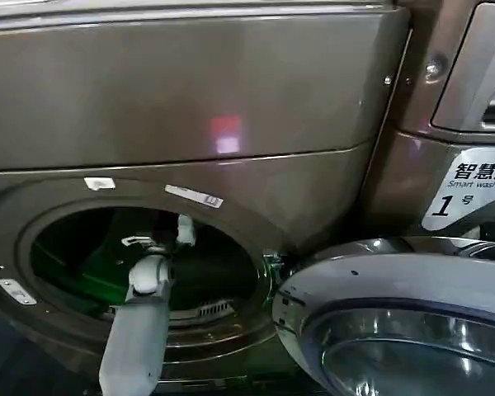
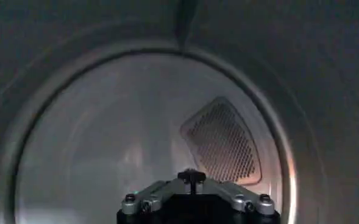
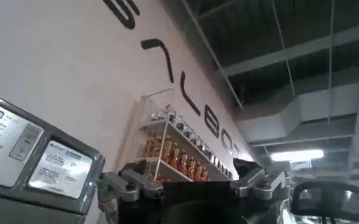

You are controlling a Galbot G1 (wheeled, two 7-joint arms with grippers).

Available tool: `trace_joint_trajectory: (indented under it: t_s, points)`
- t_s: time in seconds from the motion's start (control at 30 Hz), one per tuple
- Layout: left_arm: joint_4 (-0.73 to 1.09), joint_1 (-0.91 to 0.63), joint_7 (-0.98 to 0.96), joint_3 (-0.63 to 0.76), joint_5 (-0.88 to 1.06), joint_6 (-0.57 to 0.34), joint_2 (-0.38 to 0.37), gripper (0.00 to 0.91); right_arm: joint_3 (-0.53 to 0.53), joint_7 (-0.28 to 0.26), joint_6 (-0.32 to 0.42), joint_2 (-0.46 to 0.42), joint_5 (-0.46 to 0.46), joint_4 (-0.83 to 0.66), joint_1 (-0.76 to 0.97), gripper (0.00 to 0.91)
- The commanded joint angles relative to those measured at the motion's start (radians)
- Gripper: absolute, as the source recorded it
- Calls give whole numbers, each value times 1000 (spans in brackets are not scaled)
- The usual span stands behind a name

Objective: Grasp the clothes from the dryer.

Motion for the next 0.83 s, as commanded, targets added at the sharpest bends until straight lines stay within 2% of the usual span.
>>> trace_joint_trajectory:
  t_s: [0.03, 0.83]
  points:
    - [-103, 40, -11, -7, -14, -14, 4, 0, -2, -2, 9, -1, -4, 4, 1, 907]
    - [-148, 86, -8, 10, -7, 5, 2, 0, 13, -7, 0, -8, -13, 24, -18, 907]
